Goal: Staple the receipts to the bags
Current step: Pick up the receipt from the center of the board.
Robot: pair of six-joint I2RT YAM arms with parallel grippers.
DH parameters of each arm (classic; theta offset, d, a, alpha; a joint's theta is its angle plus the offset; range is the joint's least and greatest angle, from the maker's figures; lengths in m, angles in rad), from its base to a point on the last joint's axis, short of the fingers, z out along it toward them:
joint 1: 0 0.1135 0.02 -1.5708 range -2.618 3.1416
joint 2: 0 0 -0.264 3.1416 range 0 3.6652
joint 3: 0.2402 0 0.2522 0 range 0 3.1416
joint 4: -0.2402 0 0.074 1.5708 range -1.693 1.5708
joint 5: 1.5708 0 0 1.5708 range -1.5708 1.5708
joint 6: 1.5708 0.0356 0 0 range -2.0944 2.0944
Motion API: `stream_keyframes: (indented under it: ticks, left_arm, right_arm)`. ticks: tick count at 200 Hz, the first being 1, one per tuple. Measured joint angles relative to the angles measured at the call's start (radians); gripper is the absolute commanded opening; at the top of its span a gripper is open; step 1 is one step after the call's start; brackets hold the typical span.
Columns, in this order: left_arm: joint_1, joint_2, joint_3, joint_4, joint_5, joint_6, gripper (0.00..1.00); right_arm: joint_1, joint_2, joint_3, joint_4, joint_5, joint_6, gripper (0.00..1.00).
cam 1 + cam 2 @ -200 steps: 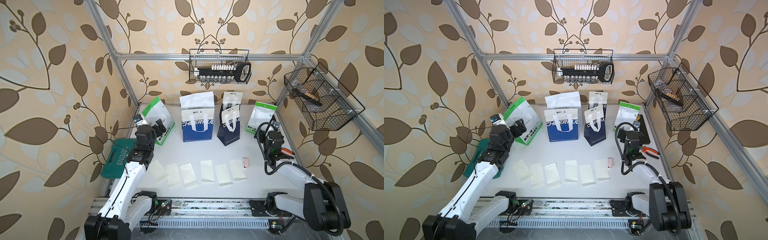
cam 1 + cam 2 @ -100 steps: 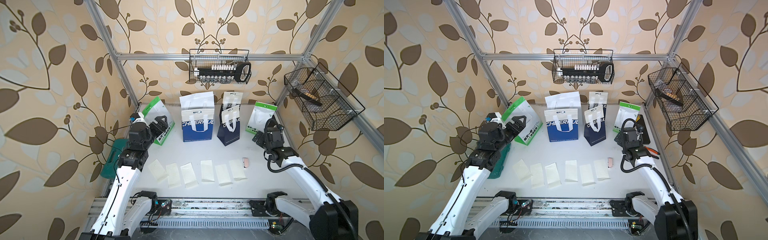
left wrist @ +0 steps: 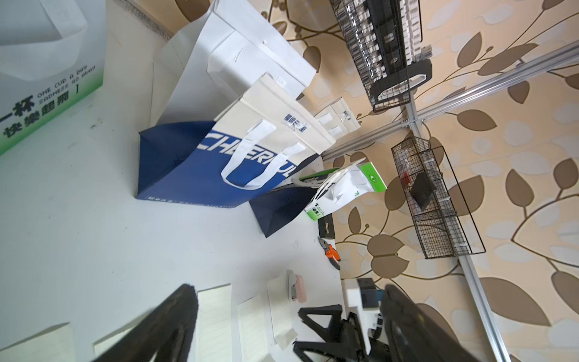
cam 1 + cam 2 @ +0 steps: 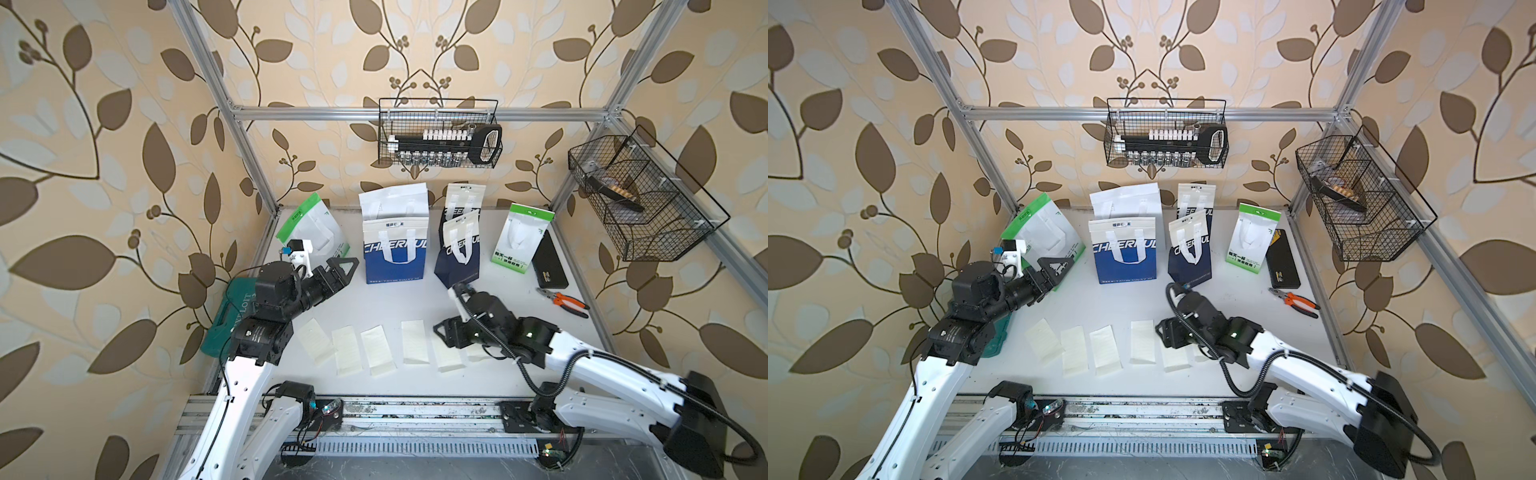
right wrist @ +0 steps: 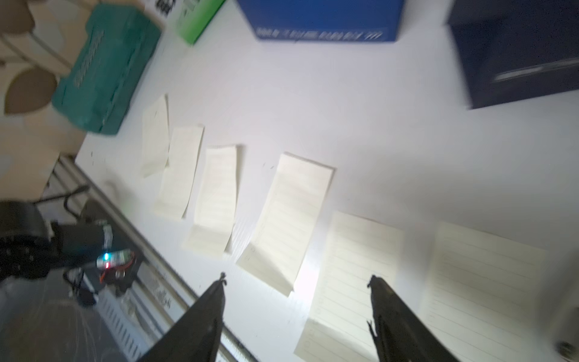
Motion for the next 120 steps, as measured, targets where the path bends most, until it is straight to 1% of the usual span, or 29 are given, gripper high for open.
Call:
stream_keyframes:
  ticks: [18,38,45,56,77,100,120]
  left_arm:
    - [-0.01,-0.042,-0.037,-0.051,0.012,0.012,0.94]
    - [-0.022,-0.058,-0.057,-0.096,0.017,0.029,0.93]
    - [-0.023,-0.06,-0.06,-0.107,0.018,0.034,0.93]
    - [-0.023,-0.06,-0.061,-0.125,0.019,0.04,0.93]
    - [-0.029,-0.066,-0.061,-0.146,0.022,0.056,0.92]
    - [-0.041,-0.077,-0.057,-0.179,0.023,0.079,0.93]
    - [-0.048,-0.084,-0.05,-0.2,0.023,0.097,0.93]
  right_arm:
    - [0.073,0.179,0.071,0.055,-0.083,-0.029,0.68]
    - [0.093,0.335,0.154,0.119,-0.152,-0.057,0.63]
    - [0.092,0.39,0.188,0.138,-0.172,-0.068,0.63]
    - [0.09,0.466,0.238,0.159,-0.192,-0.084,0.58]
    - [0.074,0.587,0.315,0.194,-0.232,-0.103,0.57]
    - [0.031,0.674,0.347,0.221,-0.268,-0.109,0.55]
    - [-0.002,0.737,0.38,0.218,-0.293,-0.123,0.48]
